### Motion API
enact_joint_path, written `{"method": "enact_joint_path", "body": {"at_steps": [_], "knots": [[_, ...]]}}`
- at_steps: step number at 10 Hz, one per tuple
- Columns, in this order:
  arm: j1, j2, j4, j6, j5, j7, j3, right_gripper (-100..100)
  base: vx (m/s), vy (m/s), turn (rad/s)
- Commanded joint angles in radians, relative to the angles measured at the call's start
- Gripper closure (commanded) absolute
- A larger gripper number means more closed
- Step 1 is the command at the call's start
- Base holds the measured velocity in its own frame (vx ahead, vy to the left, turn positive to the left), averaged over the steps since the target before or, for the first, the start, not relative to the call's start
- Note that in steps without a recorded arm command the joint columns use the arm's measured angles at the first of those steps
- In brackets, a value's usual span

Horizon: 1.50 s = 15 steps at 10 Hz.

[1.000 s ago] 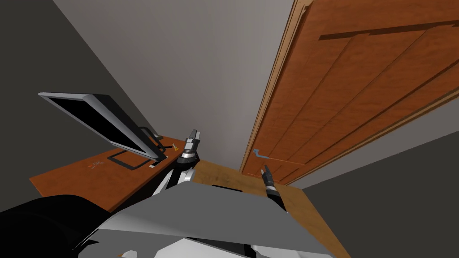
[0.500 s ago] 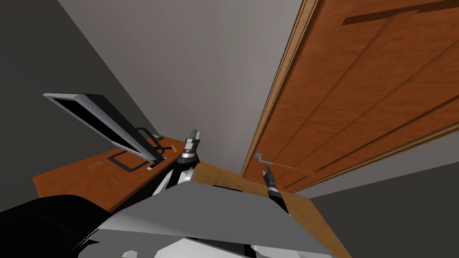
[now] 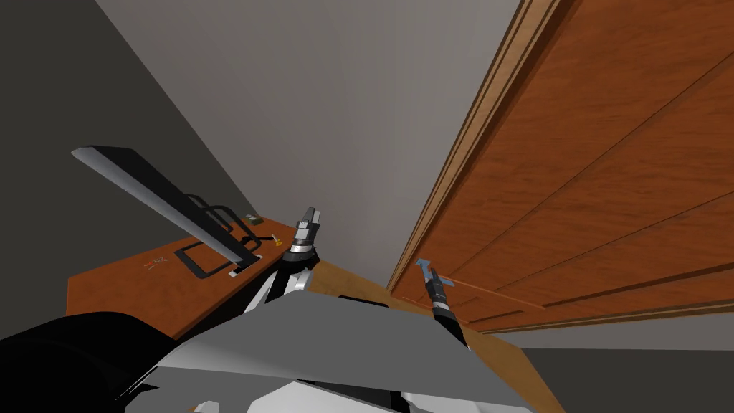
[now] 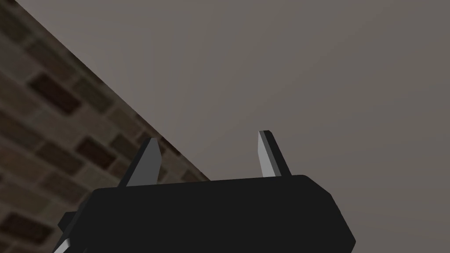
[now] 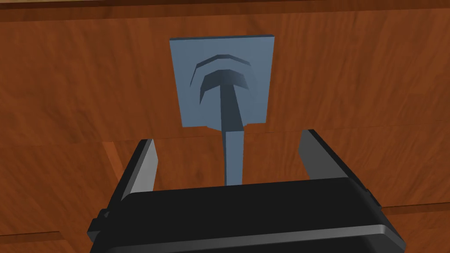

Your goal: Pull the door open

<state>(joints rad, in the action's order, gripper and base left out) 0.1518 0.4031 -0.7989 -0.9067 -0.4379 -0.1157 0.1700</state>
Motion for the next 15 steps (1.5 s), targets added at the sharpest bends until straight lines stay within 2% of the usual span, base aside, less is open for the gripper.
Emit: {"method": "enact_joint_path", "body": {"at_steps": [1,6,7,9,15], "knots": [[0.001,0.000,-0.003,0.003,0.000,0.001,0.001,100,-0.011,0.000,-0.020],[0.001,0.000,-0.003,0.003,0.000,0.001,0.001,100,-0.018,0.002,-0.001],[0.015,0.015,0.003,-0.017,0.002,-0.015,0.016,100,-0.132,-0.069,0.181],[0.026,0.028,0.006,-0.037,0.004,-0.029,0.030,100,-0.176,-0.049,0.168],[0.078,0.091,0.022,-0.130,0.011,-0.097,0.092,100,-0.212,-0.059,0.179]]}}
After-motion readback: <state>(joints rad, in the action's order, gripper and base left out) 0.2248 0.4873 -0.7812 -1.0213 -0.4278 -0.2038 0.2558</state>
